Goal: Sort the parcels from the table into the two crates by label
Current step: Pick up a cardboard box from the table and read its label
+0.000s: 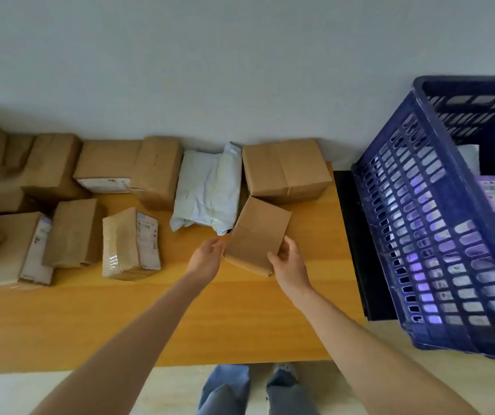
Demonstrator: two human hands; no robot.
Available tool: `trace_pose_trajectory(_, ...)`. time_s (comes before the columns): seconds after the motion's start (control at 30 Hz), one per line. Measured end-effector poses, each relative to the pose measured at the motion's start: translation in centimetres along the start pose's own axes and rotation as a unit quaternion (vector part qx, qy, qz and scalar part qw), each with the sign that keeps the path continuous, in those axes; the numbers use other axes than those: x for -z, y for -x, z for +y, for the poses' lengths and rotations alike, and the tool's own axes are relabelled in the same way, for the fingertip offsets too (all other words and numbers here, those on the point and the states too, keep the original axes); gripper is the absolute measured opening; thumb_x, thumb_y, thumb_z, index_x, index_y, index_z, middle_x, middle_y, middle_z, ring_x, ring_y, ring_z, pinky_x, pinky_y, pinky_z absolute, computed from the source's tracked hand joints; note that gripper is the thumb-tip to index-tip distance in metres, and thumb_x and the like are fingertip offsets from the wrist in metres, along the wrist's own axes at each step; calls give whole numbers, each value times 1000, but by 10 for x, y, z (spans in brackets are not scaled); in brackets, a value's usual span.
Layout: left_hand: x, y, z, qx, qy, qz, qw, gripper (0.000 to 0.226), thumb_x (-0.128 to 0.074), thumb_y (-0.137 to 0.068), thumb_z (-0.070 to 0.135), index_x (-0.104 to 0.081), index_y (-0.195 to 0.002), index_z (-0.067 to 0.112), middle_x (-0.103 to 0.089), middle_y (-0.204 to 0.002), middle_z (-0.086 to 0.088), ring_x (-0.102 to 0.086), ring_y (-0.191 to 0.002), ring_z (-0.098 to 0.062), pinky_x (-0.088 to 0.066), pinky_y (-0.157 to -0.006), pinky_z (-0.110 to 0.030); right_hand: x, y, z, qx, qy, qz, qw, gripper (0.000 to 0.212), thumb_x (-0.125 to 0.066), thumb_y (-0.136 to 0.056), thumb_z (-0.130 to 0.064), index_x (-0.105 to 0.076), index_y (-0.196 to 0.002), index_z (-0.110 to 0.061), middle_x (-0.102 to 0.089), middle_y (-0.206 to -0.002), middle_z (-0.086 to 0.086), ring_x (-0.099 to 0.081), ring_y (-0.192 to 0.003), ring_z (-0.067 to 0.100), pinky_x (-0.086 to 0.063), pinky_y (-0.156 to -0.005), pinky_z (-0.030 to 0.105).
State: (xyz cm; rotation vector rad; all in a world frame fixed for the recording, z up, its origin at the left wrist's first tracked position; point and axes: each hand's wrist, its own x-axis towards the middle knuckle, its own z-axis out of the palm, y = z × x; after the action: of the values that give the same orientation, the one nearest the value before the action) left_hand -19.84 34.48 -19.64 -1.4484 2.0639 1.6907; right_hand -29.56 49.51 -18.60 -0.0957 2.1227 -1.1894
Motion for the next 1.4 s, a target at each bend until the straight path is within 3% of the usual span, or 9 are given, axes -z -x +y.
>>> trace_pose_trajectory(0.07,-2,-10,-4,31,40,-21,999,45,-33,-103,41,-43,-142,20,-55,-128,-3,-52,-115,-24,-44,-100,-41,-3,-1,-6,-23,-16,24,999,59,-54,-98,-23,-26,-150,-23,-45,-144,0,-45,-131,21,-43,-105,39)
trace_pose_trajectory(0.17,-5,-19,-6,62,96,-42,993,37,-35,-104,35,-53,-134,23,-55,-92,2,-52,-87,-18,-45,-79,-34,-5,-7,-6,-41,-24,47,998,60,-51,-100,-22,-22,-152,-23,-38,-149,2,-40,-135,23,-39,-104,38)
trace_pose_trajectory(0.33,-9,-23,-7,95,150,-52,983,39,-45,-101,32,-49,-137,17,-56,-117,-3,-55,-106,-24,-48,-96,-42,-7,-12,-3,-74,-76,47,993,59,-51,-100,-19,-22,-151,-27,-42,-147,4,-45,-130,24,-44,-104,44)
trace_pose_trajectory(0.7,-26,19,-26,106,235,-109,960,17,-55,-96,35,-58,-109,24,-57,-123,-4,-54,-114,-24,-47,-87,-38,21,21,6,-86,-90,29,992,53,-48,-101,-14,-30,-149,-24,-43,-145,4,-44,-130,25,-44,-102,45)
trace_pose_trajectory(0.8,-25,34,-28,101,261,-127,952,27,-61,-93,34,-58,-118,26,-55,-127,-5,-52,-117,-25,-44,-91,-39,31,39,9,-84,-98,26,991,53,-48,-100,-14,-29,-149,-24,-43,-145,5,-45,-129,25,-45,-101,45)
trace_pose_trajectory(0.93,-24,57,-31,102,318,-156,930,61,-71,-85,30,-45,-138,14,-55,-129,-7,-54,-118,-26,-46,-96,-42,50,66,11,-74,-125,18,989,49,-47,-101,-10,-35,-146,-25,-52,-134,4,-50,-108,19,-47,-78,31)
trace_pose_trajectory(1.07,-22,88,-33,70,312,-175,931,81,-76,-75,31,-39,-144,7,-56,-128,-6,-55,-117,-25,-46,-101,-43,65,94,19,-54,-147,8,988,46,-46,-101,-9,-39,-144,-25,-55,-123,2,-53,-97,15,-45,-62,24)
trace_pose_trajectory(1.2,-25,129,-36,43,311,-196,929,77,-74,-76,26,-40,-143,10,-59,-124,-5,-60,-112,-26,-46,-100,-44,72,126,32,-35,-167,-2,985,41,-44,-102,-10,-45,-138,-29,-58,-101,-8,-57,-85,6,-46,-58,25)
trace_pose_trajectory(1.4,-29,189,-44,3,335,-218,917,76,-78,-70,24,-42,-137,28,-58,-131,-7,-61,-113,-30,-43,-104,-50,78,170,44,0,-186,-35,982,39,-46,-102,-20,-43,-138,-35,-57,-121,0,-59,-95,10,-51,-64,26)
